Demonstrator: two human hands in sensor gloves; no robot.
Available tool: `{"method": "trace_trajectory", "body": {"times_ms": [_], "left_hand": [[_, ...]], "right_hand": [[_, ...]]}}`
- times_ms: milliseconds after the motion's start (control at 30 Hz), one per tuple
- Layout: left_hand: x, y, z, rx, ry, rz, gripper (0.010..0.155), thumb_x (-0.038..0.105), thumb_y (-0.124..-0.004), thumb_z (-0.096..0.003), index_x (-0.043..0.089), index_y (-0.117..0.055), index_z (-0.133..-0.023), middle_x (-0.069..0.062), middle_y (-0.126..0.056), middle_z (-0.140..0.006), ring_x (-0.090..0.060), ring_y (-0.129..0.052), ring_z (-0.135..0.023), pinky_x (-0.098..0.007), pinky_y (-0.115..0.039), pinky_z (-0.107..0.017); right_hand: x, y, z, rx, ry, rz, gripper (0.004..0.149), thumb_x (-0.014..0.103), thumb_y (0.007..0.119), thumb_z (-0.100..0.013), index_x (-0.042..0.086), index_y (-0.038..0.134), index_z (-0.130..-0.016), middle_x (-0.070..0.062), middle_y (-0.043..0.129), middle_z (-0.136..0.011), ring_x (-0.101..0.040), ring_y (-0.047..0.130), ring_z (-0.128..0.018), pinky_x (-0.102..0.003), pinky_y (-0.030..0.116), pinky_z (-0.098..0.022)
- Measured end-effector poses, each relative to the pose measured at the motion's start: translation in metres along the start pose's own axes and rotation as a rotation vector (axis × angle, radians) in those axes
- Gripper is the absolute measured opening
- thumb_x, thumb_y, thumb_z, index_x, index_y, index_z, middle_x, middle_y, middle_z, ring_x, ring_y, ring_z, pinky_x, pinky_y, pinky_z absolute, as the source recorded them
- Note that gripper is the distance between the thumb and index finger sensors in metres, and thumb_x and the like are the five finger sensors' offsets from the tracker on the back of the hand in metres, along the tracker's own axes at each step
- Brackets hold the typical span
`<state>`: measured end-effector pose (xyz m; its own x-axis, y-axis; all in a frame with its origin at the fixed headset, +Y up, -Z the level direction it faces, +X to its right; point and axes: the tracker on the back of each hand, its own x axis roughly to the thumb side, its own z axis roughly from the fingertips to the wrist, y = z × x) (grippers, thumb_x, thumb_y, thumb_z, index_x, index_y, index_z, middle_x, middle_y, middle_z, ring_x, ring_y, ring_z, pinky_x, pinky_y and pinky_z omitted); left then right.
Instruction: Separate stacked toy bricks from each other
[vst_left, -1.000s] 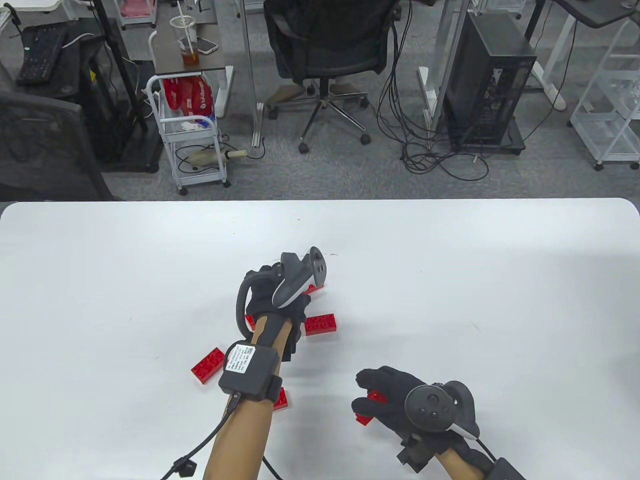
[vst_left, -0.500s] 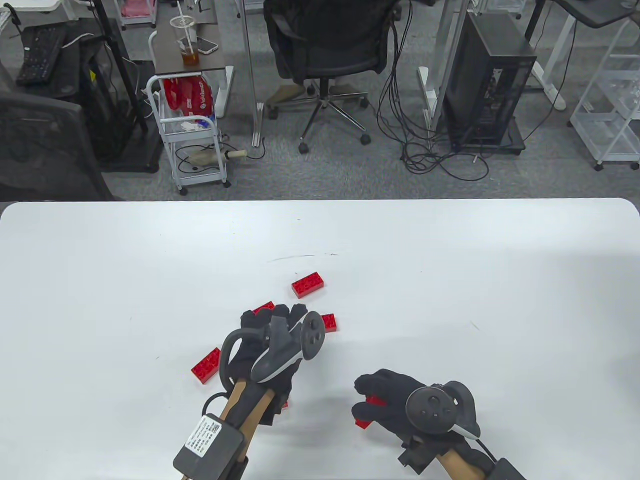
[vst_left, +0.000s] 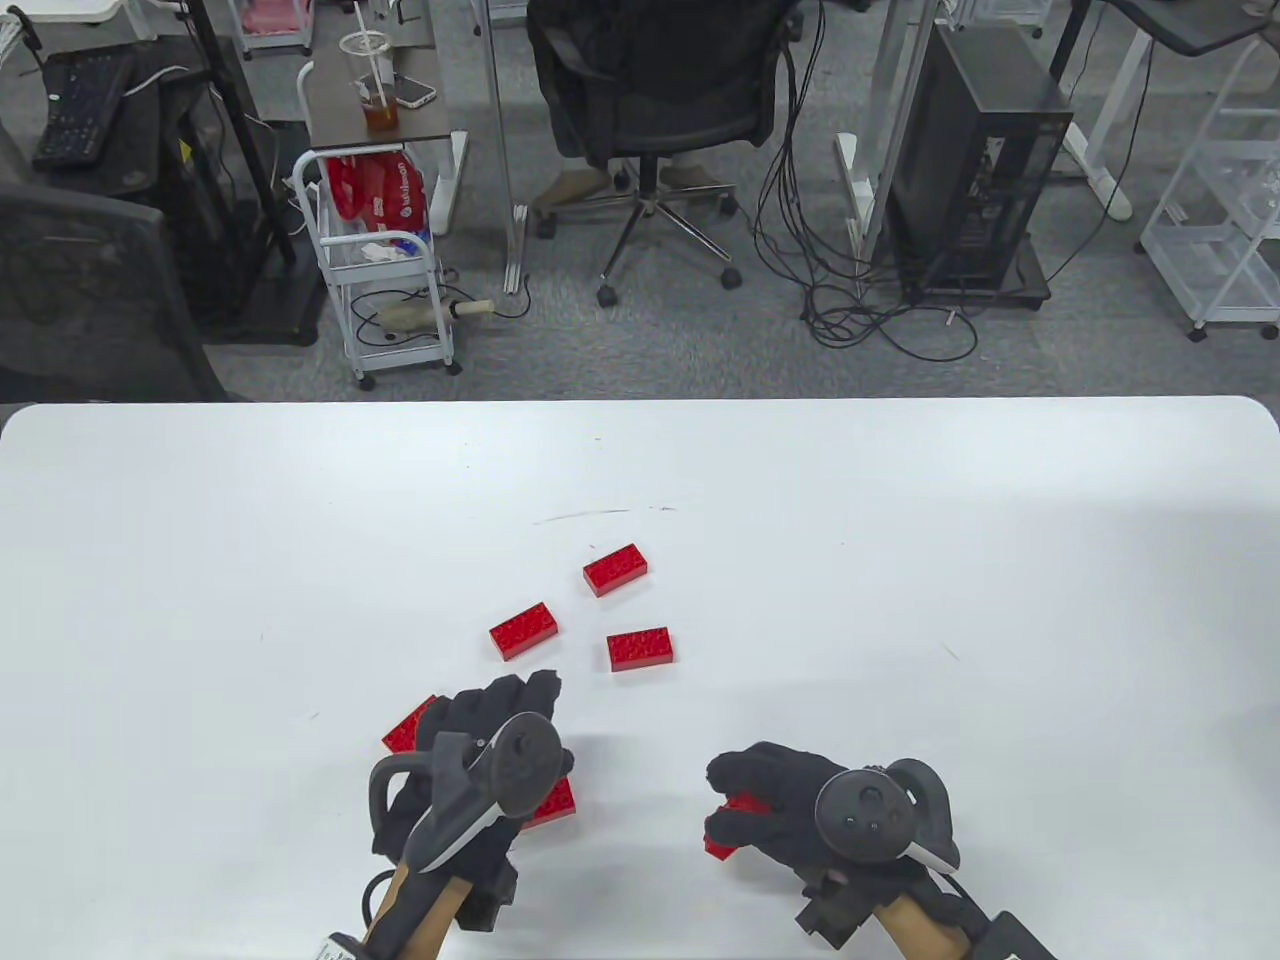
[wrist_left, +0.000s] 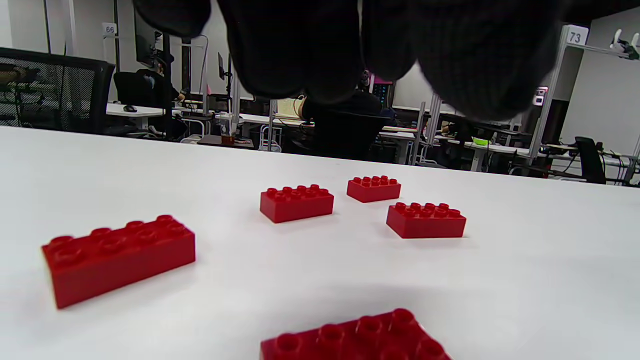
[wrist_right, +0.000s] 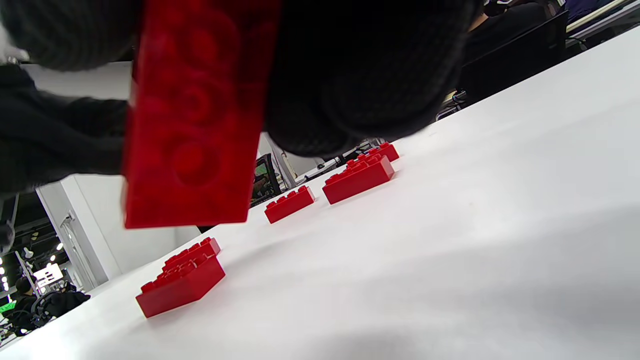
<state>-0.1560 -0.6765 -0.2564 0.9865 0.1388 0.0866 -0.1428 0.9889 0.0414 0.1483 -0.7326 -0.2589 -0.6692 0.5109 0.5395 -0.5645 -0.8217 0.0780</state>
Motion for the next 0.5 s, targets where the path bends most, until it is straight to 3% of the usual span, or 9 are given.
{"method": "trace_trajectory", "body": {"times_ms": [133,300,500], "left_hand": [[-0.016,-0.011,0.009,0.038,0.004,0.085,0.075,0.058,-0.081,-0.0396,0.036,-0.064,-0.11,0.001,-0.077,-0.109,-0.027,-0.083,-0.095,-0.056,-0.06,-0.078],[-0.017,-0.011,0.017,0.098,-0.024,0.085,0.075,0.058,-0.081,-0.0393,0.036,-0.064,-0.109,0.003,-0.079,-0.108,-0.026,-0.084,-0.094,-0.056,-0.06,-0.078],[-0.021,-0.008,0.02,0.098,-0.058,0.128,0.075,0.058,-0.081,-0.0392,0.037,-0.065,-0.109,0.003,-0.08,-0.107,-0.025,-0.085,-0.093,-0.056,-0.061,-0.078]], "right_hand": [[-0.005,0.001,-0.001,0.01,0.007,-0.015,0.066,0.066,0.072,-0.037,0.025,0.082,-0.087,-0.004,0.093,-0.075,-0.017,0.105,-0.052,-0.032,0.098,-0.038],[-0.01,0.002,-0.001,0.0,0.028,-0.045,0.065,0.066,0.074,-0.035,0.025,0.082,-0.085,-0.004,0.094,-0.074,-0.017,0.107,-0.052,-0.031,0.099,-0.037],[-0.015,0.0,-0.003,-0.034,0.068,-0.058,0.065,0.066,0.076,-0.033,0.027,0.082,-0.084,-0.003,0.094,-0.076,-0.016,0.107,-0.053,-0.03,0.1,-0.038]]}}
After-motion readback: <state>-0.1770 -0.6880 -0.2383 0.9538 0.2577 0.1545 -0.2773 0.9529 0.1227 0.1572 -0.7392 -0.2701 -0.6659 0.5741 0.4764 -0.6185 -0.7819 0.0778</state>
